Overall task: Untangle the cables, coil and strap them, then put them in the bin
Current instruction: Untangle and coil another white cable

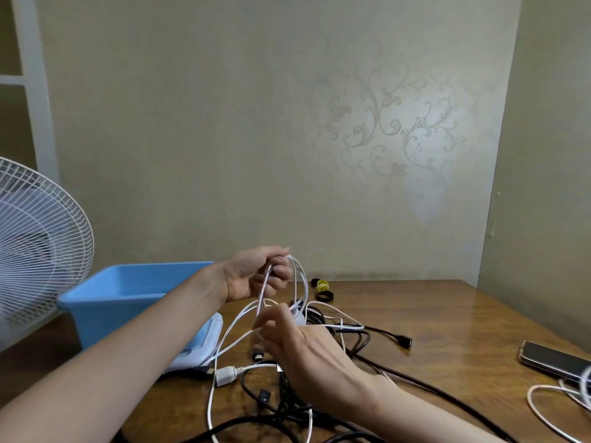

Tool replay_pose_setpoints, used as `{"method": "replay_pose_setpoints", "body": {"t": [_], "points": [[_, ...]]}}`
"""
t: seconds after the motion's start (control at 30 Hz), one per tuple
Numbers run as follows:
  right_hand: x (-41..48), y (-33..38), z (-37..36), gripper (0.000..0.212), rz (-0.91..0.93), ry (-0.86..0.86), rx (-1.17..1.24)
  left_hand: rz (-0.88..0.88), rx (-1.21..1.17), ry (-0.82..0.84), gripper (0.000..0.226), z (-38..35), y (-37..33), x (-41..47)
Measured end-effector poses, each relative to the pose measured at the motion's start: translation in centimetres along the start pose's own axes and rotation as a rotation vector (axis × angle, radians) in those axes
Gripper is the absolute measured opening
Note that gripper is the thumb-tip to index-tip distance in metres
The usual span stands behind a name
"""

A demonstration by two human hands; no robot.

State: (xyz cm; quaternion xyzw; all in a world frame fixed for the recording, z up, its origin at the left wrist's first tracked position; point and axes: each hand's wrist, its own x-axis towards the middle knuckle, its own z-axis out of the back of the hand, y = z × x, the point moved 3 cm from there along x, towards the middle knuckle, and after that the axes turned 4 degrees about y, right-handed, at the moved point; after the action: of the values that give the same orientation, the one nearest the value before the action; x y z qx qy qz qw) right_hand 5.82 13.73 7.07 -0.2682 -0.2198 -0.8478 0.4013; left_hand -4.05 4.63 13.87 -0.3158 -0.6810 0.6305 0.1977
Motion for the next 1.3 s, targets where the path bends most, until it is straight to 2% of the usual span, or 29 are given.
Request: {"method": "replay_pose_setpoints", "body": {"t": [0.07, 0.13, 0.23, 0.3, 0.43, 0.53, 0.57, 0.63, 0.7, 0.77, 0.87, 0.93, 1.03, 1.1, 1.17, 1.23, 1.3], "points": [[-0.8, -0.3, -0.1, 0.022, -0.063, -0.022, 0.075, -0.058, 0.006, 0.017, 0.053, 0.1, -0.7, -0.4], [-1.9, -1.3, -0.3, 0.024, -0.143, 0.025, 0.213, -0.143, -0.009, 0.0, 0.054, 0.7, -1.5, -0.9], [-3.9, -4.1, -0.5, 0.02, -0.362, 0.173, 0.609, -0.253, -0.152, 0.025, 0.052, 1.6, -2.6, -1.8], [-5.3, -6.7, 0.5, 0.021, -0.527, 0.212, 0.841, -0.269, -0.282, 0.14, 0.05, 1.9, -3.3, -2.1], [-7.8, -12.3, 4.5, 0.027, -0.727, 0.244, 1.083, -0.225, -0.275, 0.418, 0.038, 2.4, -3.6, -2.2], [-10.2, -16.3, 6.9, 0.034, -0.801, 0.218, 1.046, -0.172, -0.334, 0.496, 0.039, 3.2, -3.6, -2.1], [-10.8, -17.2, 7.4, 0.035, -0.835, 0.191, 1.037, -0.163, -0.315, 0.475, 0.037, 3.2, -3.7, -2.2], [-10.9, -17.8, 8.0, 0.032, -0.921, 0.133, 0.976, -0.154, -0.187, 0.322, 0.035, 2.9, -3.7, -2.3], [-9.5, -17.7, 8.2, 0.022, -1.021, 0.133, 0.762, -0.117, -0.03, 0.19, 0.042, 2.1, -3.3, -2.1], [-7.0, -17.0, 8.2, 0.018, -1.077, 0.207, 0.442, -0.039, 0.051, 0.17, 0.046, 1.2, -2.7, -1.6], [-1.9, -14.0, 8.8, 0.019, -1.027, 0.167, 0.066, 0.041, 0.154, 0.11, 0.04, 0.5, -1.9, -0.6], [1.0, -11.2, 9.2, 0.021, -0.928, 0.035, -0.024, 0.085, 0.226, 0.069, 0.042, 0.0, -1.3, 0.1], [3.7, -7.2, 8.9, 0.015, -0.79, -0.204, 0.045, 0.165, 0.203, 0.084, 0.06, -0.8, 0.0, 1.3], [4.8, -4.2, 8.0, 0.016, -0.649, -0.306, 0.154, 0.141, 0.181, 0.087, 0.066, -1.2, 0.3, 1.7], [5.1, -1.9, 6.6, 0.017, -0.47, -0.268, 0.075, 0.047, 0.177, 0.017, 0.053, -1.0, 0.1, 1.9], [4.3, -0.7, 4.6, 0.02, -0.318, -0.139, -0.112, -0.03, 0.171, -0.044, 0.043, -0.4, -0.4, 1.8], [2.8, -0.3, 2.7, 0.031, -0.152, -0.111, -0.226, -0.046, 0.042, 0.019, 0.051, 0.2, -0.8, 1.6]]}}
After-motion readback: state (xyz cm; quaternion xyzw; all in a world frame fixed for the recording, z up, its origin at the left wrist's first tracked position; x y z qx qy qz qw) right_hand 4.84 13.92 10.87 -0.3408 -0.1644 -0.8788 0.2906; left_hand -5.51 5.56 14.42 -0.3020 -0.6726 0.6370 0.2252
